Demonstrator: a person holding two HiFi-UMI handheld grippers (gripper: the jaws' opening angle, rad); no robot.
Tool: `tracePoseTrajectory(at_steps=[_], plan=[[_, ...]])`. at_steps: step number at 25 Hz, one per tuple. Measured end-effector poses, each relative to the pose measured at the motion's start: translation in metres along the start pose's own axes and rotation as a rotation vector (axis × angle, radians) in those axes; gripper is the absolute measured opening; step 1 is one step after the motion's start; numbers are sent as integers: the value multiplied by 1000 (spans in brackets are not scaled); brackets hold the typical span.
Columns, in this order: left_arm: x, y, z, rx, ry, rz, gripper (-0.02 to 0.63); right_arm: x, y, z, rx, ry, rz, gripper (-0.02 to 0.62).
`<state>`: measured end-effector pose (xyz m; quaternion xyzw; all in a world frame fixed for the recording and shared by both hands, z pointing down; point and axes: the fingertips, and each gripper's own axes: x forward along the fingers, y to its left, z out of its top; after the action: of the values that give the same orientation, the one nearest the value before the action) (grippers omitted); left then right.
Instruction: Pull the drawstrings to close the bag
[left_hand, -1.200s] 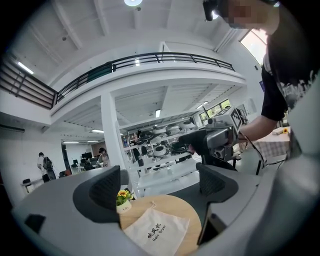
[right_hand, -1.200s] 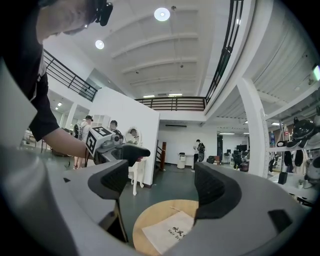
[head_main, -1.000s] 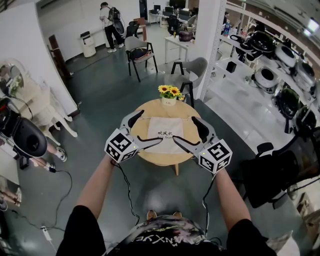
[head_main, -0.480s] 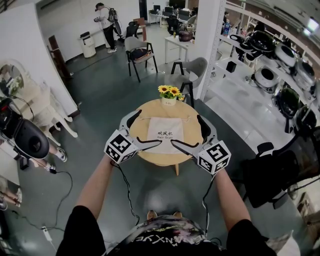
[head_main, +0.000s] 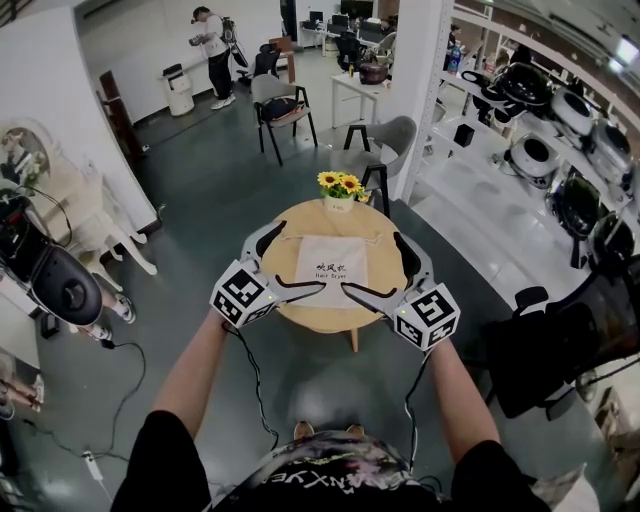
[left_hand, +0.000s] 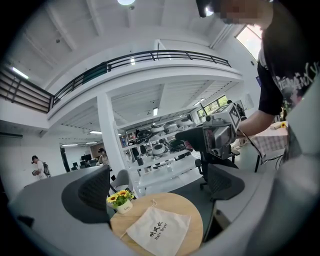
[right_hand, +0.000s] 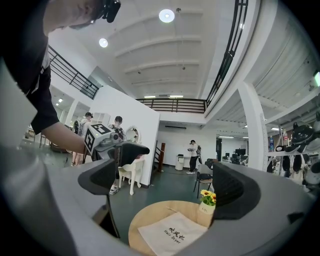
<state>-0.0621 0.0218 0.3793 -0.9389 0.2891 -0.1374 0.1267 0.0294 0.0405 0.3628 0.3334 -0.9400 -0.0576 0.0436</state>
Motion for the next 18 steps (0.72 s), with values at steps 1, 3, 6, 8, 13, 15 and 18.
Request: tracePoseTrajectory(at_steps=[1,3,6,8,13,15,18], plan=[[0,0,1,0,0,0,588,-1,0,1,3,0,-4,586],[-1,-1,3,2,-1,2,588,-3,-1,3,11,0,-17,586],[0,-4,4,7,0,6,588,-6,-2,2,10,-3,-17,586],[0,-6,5,8,2,10,588,-7,-3,2,8,-6,-15,586],[-2,-10,9,15,10,24,588,-13,-3,4,5,-12,-6,586],[-4,-13,10,17,14,30,588,-15,-2,4,2,-14,-1,586],[-6,-18,10,21,17,42,588,-19,-2,3,-2,-20,1,586]])
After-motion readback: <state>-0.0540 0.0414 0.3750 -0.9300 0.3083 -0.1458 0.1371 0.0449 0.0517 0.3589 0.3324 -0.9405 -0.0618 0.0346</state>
